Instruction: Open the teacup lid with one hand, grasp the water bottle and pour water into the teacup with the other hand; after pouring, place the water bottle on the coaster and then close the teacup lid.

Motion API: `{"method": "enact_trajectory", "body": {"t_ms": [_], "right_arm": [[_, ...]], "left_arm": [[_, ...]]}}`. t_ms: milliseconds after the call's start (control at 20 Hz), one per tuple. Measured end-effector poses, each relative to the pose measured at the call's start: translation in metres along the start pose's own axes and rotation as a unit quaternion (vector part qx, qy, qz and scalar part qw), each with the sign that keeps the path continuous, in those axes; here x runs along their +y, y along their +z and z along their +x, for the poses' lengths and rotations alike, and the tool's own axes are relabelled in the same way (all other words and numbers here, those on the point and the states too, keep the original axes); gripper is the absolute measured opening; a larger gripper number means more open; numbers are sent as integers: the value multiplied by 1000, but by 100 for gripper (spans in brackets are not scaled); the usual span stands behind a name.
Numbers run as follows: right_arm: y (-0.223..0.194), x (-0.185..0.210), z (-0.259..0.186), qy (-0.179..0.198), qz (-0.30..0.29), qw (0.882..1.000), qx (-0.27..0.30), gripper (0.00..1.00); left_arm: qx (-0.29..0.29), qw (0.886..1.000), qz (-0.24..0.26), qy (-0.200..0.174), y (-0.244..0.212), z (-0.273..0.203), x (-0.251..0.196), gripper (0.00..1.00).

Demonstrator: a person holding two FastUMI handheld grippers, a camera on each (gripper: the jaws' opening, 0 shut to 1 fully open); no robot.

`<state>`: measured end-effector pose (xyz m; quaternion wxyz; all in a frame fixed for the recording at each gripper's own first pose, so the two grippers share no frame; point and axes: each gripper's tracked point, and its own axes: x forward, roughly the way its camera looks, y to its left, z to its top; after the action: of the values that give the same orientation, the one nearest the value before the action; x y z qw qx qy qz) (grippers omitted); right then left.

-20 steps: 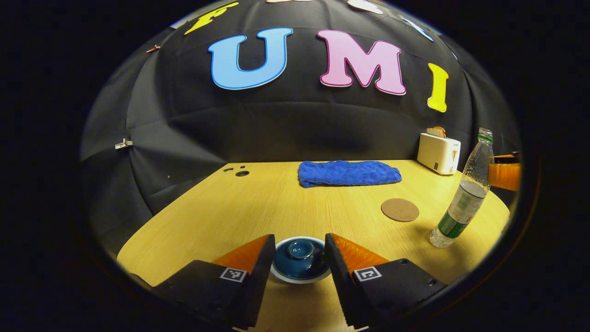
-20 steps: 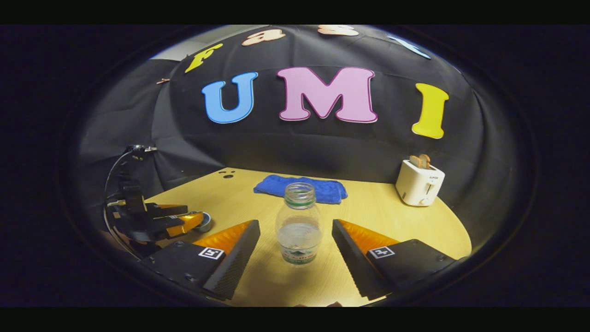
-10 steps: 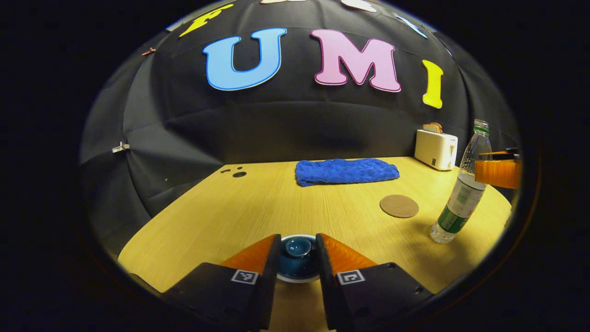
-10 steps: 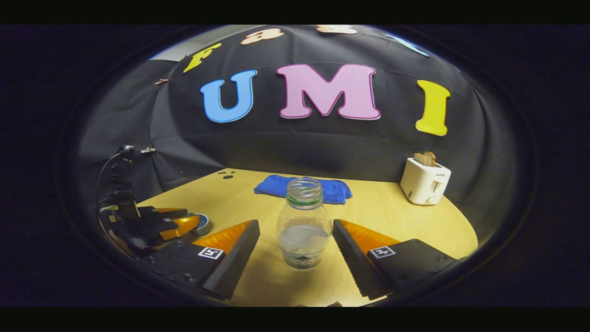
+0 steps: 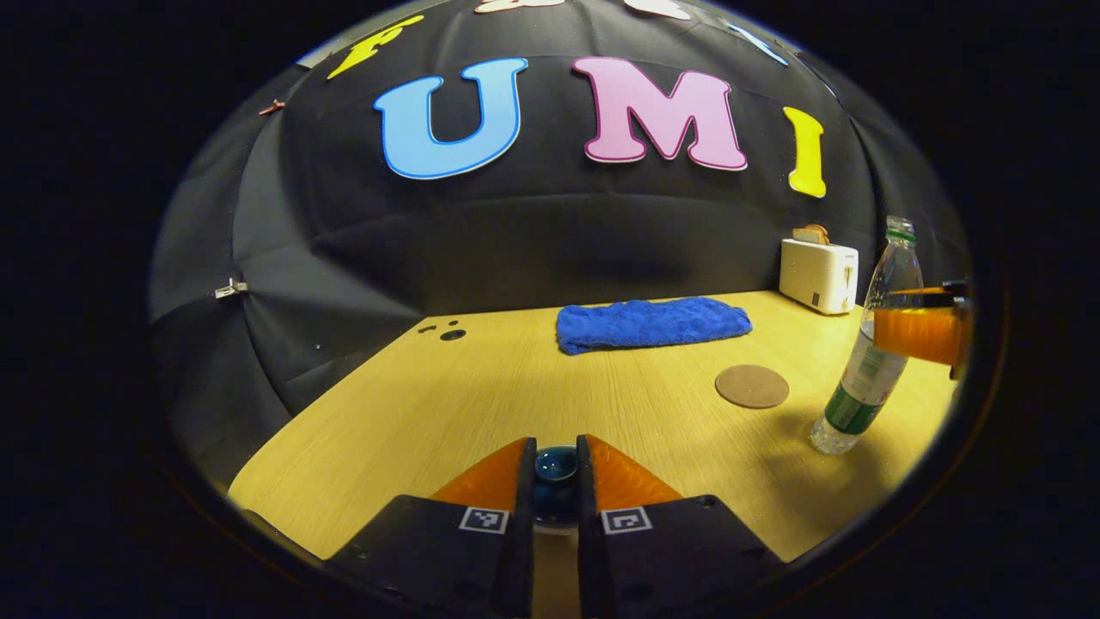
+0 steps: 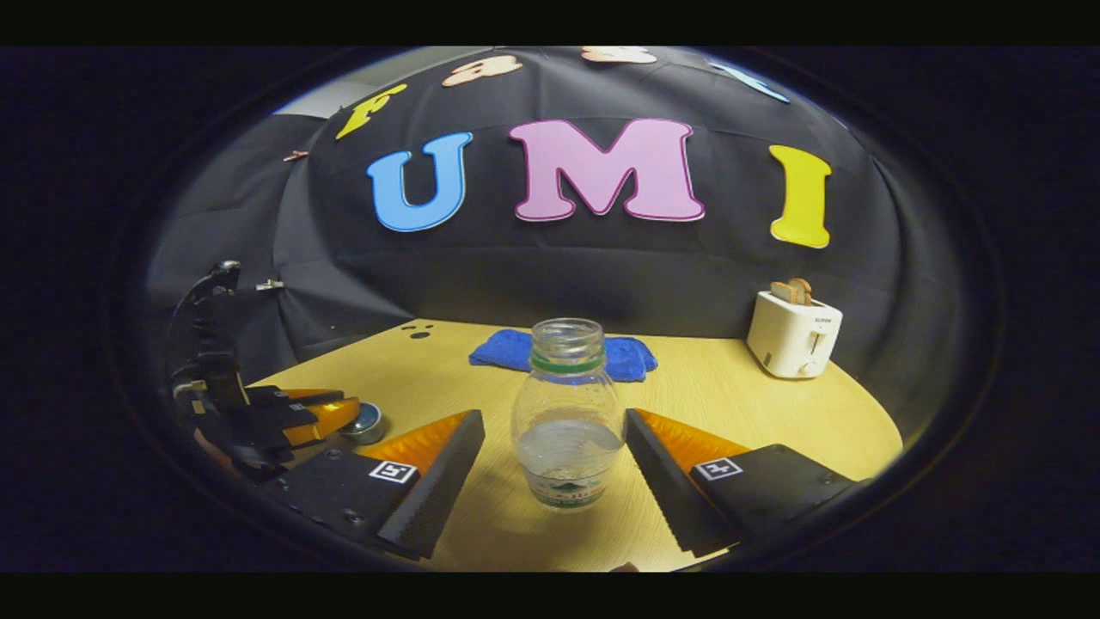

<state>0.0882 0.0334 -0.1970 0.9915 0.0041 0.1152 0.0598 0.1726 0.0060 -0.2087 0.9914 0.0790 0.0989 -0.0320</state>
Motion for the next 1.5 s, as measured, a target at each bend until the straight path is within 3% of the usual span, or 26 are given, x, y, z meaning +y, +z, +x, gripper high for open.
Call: {"method": "enact_trajectory", "body": {"t_ms": [450, 500, 550, 750, 850, 900, 1200, 1250, 1500], "right_arm": [[-18, -9, 25, -35, 18, 999, -10, 100], [-21, -10, 28, -38, 20, 999, -10, 100], [-23, -13, 30, -42, 21, 999, -12, 100], [-22, -21, 37, -56, 20, 998, -25, 100], [-18, -20, 38, -55, 14, 998, -36, 96], [-18, -19, 39, -56, 8, 998, -39, 86], [-19, -14, 39, -53, -15, 998, -34, 80], [-18, -12, 43, -47, -21, 998, -32, 73], [-3, -2, 45, -32, -64, 997, -40, 72]], "left_arm": [[-18, 1000, -8, 11, 22, -11, 7, 24], [-18, 1000, -12, 12, 22, -12, 8, 20], [-17, 1000, -15, 10, 22, -13, 7, 24], [-21, 1000, -19, 6, 23, -14, 7, 24], [-23, 1000, -20, 4, 23, -14, 7, 20], [-22, 1000, -21, 3, 22, -14, 7, 24], [-26, 999, -24, 0, 22, -17, 11, 21], [-25, 999, -24, 1, 23, -18, 14, 24], [-29, 999, -26, 8, 23, -26, 32, 24]]}}
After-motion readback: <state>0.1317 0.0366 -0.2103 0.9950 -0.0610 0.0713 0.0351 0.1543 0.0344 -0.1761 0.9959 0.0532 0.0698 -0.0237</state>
